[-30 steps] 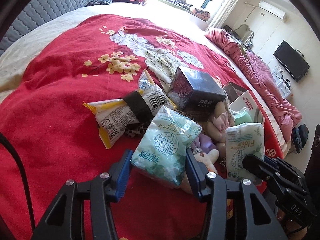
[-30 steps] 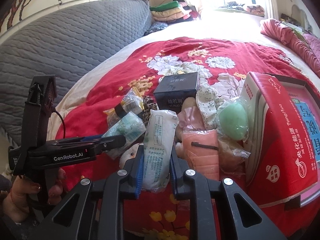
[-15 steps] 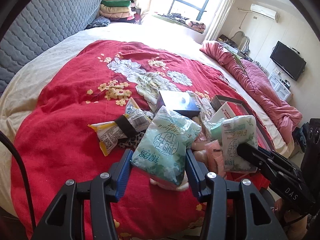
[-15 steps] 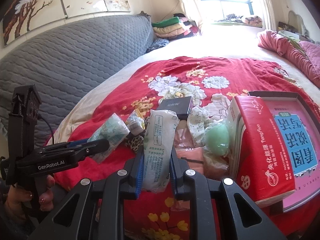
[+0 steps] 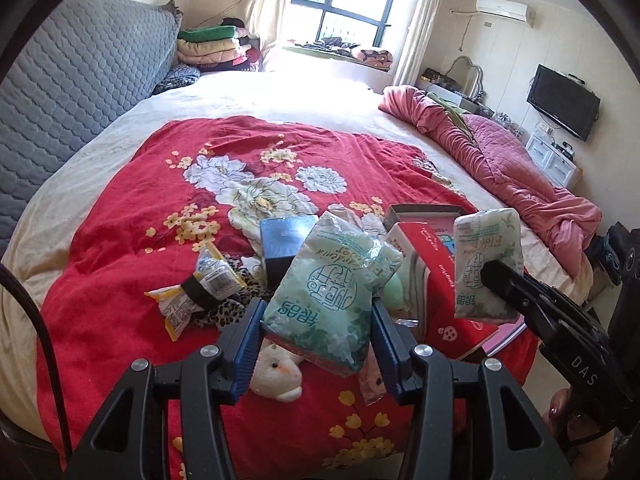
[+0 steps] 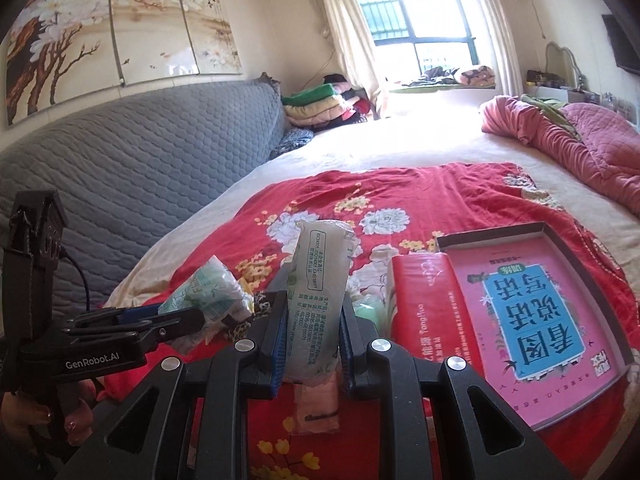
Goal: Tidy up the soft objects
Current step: 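Carry the green pack with the left tool while the right tool carries the white pack toward the pink tray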
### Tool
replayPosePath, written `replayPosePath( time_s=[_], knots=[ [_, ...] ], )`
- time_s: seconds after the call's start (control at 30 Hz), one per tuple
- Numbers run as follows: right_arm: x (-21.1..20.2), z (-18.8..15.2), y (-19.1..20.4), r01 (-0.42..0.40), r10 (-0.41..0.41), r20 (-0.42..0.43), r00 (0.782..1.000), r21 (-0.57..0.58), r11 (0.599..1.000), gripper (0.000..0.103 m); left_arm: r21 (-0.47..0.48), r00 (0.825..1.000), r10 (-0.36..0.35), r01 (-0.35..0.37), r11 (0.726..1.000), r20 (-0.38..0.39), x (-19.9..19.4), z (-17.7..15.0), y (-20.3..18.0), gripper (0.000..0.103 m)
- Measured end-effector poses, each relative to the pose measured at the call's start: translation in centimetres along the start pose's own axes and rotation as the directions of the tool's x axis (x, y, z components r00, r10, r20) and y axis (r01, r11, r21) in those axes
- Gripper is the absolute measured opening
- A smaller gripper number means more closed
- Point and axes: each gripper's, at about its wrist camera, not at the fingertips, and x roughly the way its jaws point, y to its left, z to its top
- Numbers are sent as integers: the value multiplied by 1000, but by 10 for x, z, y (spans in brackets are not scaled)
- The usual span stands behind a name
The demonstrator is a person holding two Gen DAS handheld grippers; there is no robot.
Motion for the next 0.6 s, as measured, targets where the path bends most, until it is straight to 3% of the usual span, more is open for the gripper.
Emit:
replayPosePath(
  time_s=[0.4, 0.6],
  knots=[
    [-33, 8, -54, 110, -118, 77, 990, 96, 989, 23, 123, 995, -95, 98, 988, -33, 21, 17, -88, 51],
    [-51, 10, -95, 239, -253, 109, 961, 128, 963, 23, 184, 989, -128, 139, 973, -70, 41, 23, -135, 51]
  ],
)
